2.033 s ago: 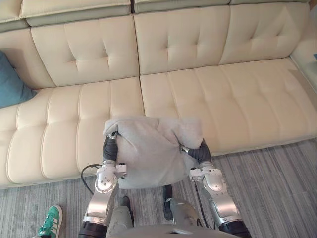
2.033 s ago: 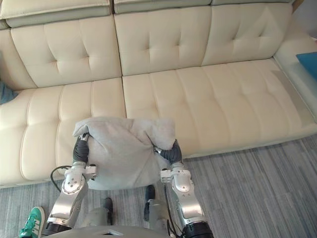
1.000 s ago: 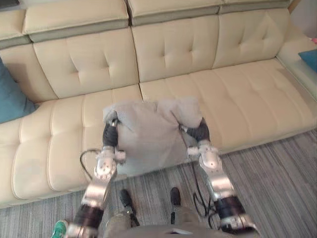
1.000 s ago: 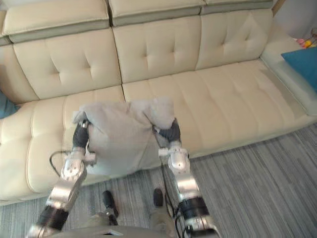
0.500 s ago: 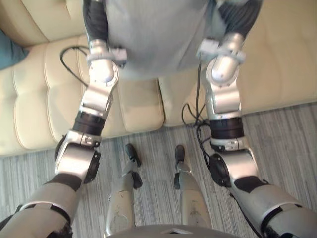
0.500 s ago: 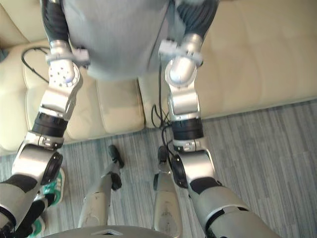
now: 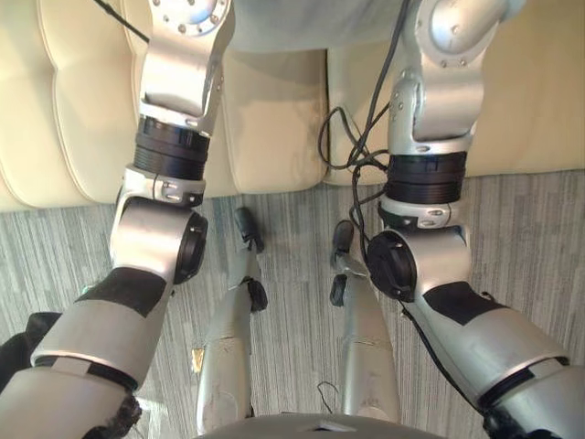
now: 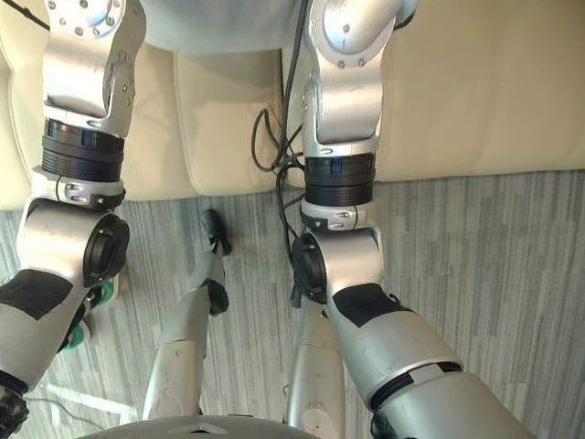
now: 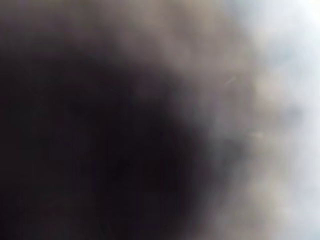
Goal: Pick up cushions and gather them together orderly.
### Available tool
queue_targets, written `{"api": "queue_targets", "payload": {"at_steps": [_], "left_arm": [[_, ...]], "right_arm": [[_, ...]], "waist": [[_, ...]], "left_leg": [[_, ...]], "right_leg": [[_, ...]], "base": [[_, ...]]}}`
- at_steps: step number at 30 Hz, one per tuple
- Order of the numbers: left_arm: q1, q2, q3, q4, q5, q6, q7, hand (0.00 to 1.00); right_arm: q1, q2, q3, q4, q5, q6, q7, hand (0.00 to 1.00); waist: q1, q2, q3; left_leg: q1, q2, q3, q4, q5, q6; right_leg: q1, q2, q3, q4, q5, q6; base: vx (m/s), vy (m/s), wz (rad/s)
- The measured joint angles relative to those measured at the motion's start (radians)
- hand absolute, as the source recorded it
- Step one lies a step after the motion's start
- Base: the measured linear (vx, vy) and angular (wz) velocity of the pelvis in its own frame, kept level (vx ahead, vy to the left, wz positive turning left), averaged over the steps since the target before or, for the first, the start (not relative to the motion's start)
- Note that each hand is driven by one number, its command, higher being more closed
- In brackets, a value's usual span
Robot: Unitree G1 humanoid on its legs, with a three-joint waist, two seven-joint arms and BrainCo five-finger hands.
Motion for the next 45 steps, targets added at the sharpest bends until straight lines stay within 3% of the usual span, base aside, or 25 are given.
{"api": "queue_targets", "payload": {"at_steps": [1,4,7,9,18,22,30,33,38,41,45], "left_arm": [[-0.009,0.000,0.003,0.007,0.000,0.000,0.001,0.00],[-0.018,-0.009,0.035,0.026,-0.001,0.004,0.001,0.00],[-0.014,-0.012,0.053,0.061,-0.002,0.010,-0.003,0.00],[-0.007,-0.016,0.070,0.063,-0.005,0.010,-0.004,0.00],[-0.004,0.008,0.072,0.050,-0.006,0.005,-0.034,0.00],[0.012,0.081,0.070,0.054,-0.006,0.008,-0.071,0.00],[0.135,0.320,0.082,0.070,-0.034,0.008,-0.142,0.00],[0.280,0.358,0.172,0.033,-0.078,0.007,-0.158,0.00],[0.710,0.347,0.366,-0.157,-0.188,-0.012,-0.184,0.00],[0.960,0.265,0.420,-0.261,-0.220,-0.026,-0.214,0.00],[1.251,0.120,0.422,-0.367,-0.266,-0.082,-0.286,0.00]], "right_arm": [[-0.012,-0.001,-0.002,0.000,0.001,0.000,-0.006,0.00],[-0.046,-0.006,-0.008,0.003,0.007,0.000,-0.014,0.00],[-0.059,-0.028,-0.029,0.026,0.029,0.002,-0.016,0.00],[-0.086,-0.045,-0.027,0.061,0.033,0.002,-0.015,0.00],[-0.100,-0.158,0.013,0.081,0.061,0.003,0.019,0.00],[-0.084,-0.216,0.014,0.132,0.109,0.006,0.044,0.00],[-0.048,-0.504,0.034,0.195,0.221,0.019,0.131,0.00],[0.079,-0.574,-0.012,0.166,0.272,0.019,0.152,0.00],[0.524,-0.593,-0.136,-0.106,0.295,0.016,0.184,0.00],[0.796,-0.574,-0.155,-0.239,0.295,0.013,0.243,0.00],[1.150,-0.408,-0.147,-0.425,0.294,-0.056,0.373,0.00]], "waist": [[0.001,0.000,0.000],[0.003,0.001,0.001],[0.006,0.001,0.001],[0.006,0.006,0.011],[-0.001,0.005,0.033],[-0.007,0.005,0.038],[-0.026,0.004,0.038],[-0.037,0.004,0.038],[-0.052,0.003,0.039],[-0.052,0.001,0.038],[-0.058,-0.015,0.031]], "left_leg": [[-0.010,-0.001,0.008,-0.009,0.002,-0.003],[-0.047,-0.013,0.023,-0.030,0.021,-0.022],[-0.073,-0.031,0.017,-0.040,0.054,-0.011],[-0.080,-0.032,0.016,-0.047,0.075,-0.038],[-0.104,-0.024,0.017,-0.046,0.054,-0.059],[-0.104,-0.022,0.018,-0.046,0.045,-0.058],[-0.100,-0.005,0.016,0.000,0.061,-0.040],[-0.089,0.019,0.009,0.041,0.032,-0.032],[-0.048,0.032,0.015,0.101,-0.031,0.025],[0.025,0.045,0.008,0.140,-0.055,0.029],[0.143,0.063,-0.011,0.189,-0.124,0.019]], "right_leg": [[-0.015,-0.003,-0.002,0.005,-0.001,0.000],[-0.072,-0.021,-0.004,0.037,-0.023,0.001],[-0.119,-0.045,-0.007,0.099,-0.067,0.001],[-0.126,-0.050,-0.016,0.116,-0.087,-0.001],[-0.153,-0.051,-0.030,0.133,-0.102,-0.008],[-0.153,-0.048,-0.031,0.133,-0.103,-0.008],[-0.119,-0.042,-0.044,0.134,-0.108,-0.016],[-0.079,-0.029,-0.061,0.132,-0.113,-0.025],[-0.020,-0.028,-0.057,0.144,-0.135,-0.023],[0.079,-0.022,-0.064,0.128,-0.141,-0.021],[0.242,-0.012,-0.084,0.089,-0.172,-0.020]], "base": [[0.03,0.000,0.18],[0.03,-0.005,0.24],[0.02,-0.050,0.34],[0.00,-0.086,0.27],[-0.03,-0.092,0.04],[-0.05,-0.086,-0.01],[-0.06,-0.108,0.01],[-0.04,-0.129,-0.02],[-0.01,-0.105,-0.06],[0.01,-0.104,-0.07],[0.02,-0.114,-0.03]]}}
